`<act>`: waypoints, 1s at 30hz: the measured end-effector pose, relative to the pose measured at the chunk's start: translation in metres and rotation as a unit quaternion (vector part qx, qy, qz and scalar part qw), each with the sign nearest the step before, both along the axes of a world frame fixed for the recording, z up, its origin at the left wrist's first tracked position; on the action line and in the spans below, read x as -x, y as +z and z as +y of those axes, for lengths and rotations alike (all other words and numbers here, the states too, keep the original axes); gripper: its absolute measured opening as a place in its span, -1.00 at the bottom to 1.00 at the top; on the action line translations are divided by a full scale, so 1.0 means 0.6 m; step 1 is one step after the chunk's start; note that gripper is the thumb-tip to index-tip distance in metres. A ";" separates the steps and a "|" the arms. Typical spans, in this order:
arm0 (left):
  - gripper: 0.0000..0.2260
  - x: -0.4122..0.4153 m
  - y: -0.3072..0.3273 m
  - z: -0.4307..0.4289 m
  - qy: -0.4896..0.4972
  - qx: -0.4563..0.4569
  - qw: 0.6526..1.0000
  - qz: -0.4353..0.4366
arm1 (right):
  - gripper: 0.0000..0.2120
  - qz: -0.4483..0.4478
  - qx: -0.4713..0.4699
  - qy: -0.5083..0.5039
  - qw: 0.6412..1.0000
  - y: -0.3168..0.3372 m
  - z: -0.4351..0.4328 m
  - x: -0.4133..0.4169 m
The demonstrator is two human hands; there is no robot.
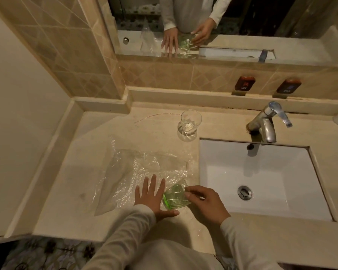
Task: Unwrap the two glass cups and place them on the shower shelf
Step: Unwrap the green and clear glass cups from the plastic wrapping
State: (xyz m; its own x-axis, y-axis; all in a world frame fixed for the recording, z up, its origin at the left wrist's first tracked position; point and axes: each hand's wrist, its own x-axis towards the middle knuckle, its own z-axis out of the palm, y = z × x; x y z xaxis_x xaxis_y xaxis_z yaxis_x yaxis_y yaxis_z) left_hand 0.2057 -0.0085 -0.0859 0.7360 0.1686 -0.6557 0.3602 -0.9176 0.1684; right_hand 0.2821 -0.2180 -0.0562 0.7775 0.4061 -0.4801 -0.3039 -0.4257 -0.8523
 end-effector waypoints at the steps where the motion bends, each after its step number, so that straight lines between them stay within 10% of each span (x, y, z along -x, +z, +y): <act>1: 0.19 0.001 0.001 0.000 0.001 0.001 1.000 -0.002 | -0.79 0.003 -0.012 0.003 1.000 0.001 0.002 0.000; 11: 0.18 0.032 0.016 0.026 0.086 -0.034 0.996 0.005 | -0.86 -0.023 -0.045 -0.051 0.997 0.046 0.023 0.000; 18: -0.20 0.048 0.051 0.106 0.198 -0.028 0.978 -0.056 | -0.93 -0.084 -0.025 -0.061 0.994 0.085 0.068 -0.006; 24: -0.31 0.054 0.092 0.173 0.141 0.133 0.941 -0.277 | -0.92 -0.115 -0.017 -0.072 0.991 0.098 0.114 0.010; 30: -0.32 -0.023 0.173 0.143 0.195 0.354 0.870 -0.284 | -0.94 -0.232 0.008 -0.063 0.971 0.135 0.170 0.027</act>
State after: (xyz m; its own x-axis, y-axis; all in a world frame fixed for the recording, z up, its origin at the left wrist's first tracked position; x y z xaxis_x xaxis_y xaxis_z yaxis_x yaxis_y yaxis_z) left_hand 0.2197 0.0771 0.0179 0.9520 0.1802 -0.2473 0.2961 -0.3384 0.8932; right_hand 0.2659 -0.1158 0.0250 0.9546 0.2889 -0.0727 0.0598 -0.4247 -0.9034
